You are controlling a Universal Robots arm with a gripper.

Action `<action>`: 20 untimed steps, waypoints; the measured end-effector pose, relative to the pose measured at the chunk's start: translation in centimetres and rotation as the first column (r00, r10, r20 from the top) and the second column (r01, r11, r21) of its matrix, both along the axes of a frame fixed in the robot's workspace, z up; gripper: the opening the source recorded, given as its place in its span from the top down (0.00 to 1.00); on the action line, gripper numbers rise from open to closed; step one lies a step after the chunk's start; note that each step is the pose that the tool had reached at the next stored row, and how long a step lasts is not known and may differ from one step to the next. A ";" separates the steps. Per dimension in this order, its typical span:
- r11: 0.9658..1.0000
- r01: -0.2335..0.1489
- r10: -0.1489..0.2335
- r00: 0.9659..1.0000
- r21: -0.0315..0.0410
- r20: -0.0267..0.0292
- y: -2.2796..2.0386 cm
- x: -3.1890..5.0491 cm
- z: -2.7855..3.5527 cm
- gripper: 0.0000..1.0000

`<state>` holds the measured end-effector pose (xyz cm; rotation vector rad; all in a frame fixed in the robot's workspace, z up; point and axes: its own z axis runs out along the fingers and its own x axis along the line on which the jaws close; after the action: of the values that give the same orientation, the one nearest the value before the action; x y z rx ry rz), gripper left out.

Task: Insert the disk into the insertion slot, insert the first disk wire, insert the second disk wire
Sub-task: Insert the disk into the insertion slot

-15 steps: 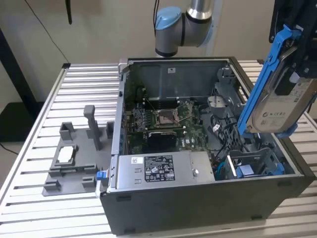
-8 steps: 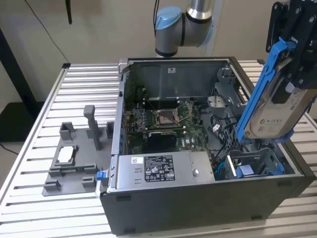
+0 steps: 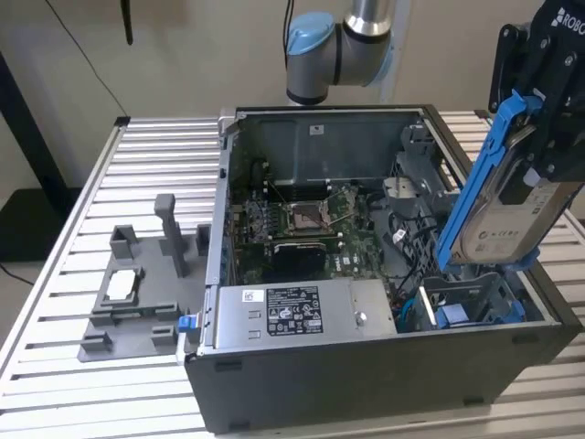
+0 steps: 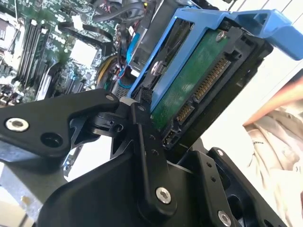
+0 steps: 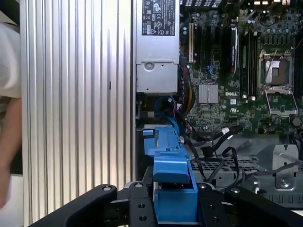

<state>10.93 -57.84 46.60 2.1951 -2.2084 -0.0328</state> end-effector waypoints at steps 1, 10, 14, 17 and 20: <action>1.000 -0.003 0.003 1.000 0.000 0.001 0.03 0.07 -0.19 0.67; 1.000 -0.012 0.012 1.000 0.000 0.005 0.06 0.58 -1.80 0.67; 1.000 -0.012 0.012 1.000 0.004 0.014 0.05 0.58 -2.32 0.67; 1.000 -0.013 0.012 1.000 0.006 0.016 0.06 0.58 -2.34 0.67; 1.000 -0.012 0.012 1.000 0.006 0.017 0.06 0.51 -2.96 0.67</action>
<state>11.44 -57.78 43.64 2.2199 -2.2067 -0.0208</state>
